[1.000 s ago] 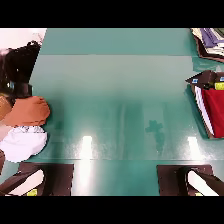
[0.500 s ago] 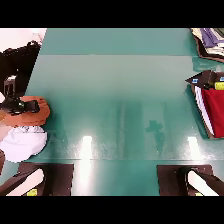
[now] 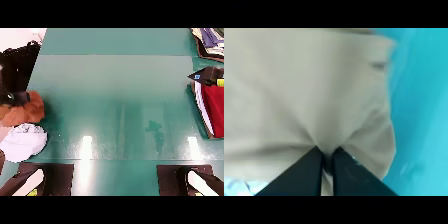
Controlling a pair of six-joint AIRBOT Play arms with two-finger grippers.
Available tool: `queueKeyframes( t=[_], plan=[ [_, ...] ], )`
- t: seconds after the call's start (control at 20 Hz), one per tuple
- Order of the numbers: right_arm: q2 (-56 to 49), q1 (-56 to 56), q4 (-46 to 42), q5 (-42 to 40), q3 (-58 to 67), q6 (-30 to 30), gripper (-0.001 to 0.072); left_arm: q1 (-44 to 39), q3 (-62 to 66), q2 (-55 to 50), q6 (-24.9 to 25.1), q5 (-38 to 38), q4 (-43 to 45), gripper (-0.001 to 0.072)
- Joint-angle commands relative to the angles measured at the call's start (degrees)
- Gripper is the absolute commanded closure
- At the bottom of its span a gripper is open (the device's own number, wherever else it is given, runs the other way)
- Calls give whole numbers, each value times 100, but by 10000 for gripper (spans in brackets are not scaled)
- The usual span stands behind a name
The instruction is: Fold the shirts.
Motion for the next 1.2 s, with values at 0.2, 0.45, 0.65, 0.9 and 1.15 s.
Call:
queueKeyframes(
  t=[0.2, 0.45, 0.65, 0.9, 1.15],
  plan=[
    [4, 4, 11, -527, 1392, 2, 695, -1937, 3053, 1283, -435, -1451, -81, 680],
    [4, 4, 13, -551, 2041, 2, 695, -3528, 3373, 909, -988, -1567, -94, 680],
    [7, 4, 17, -313, 2177, 2, 695, -5056, 3373, -313, -1333, -1574, -236, 677],
    [7, 4, 13, 162, 2170, 4, 695, -6513, 3373, -2168, -990, -1102, -505, 273],
    [4, 4, 11, 232, 2170, 4, 695, -6028, 3381, -2651, -619, -942, 201, 161]
  ],
)
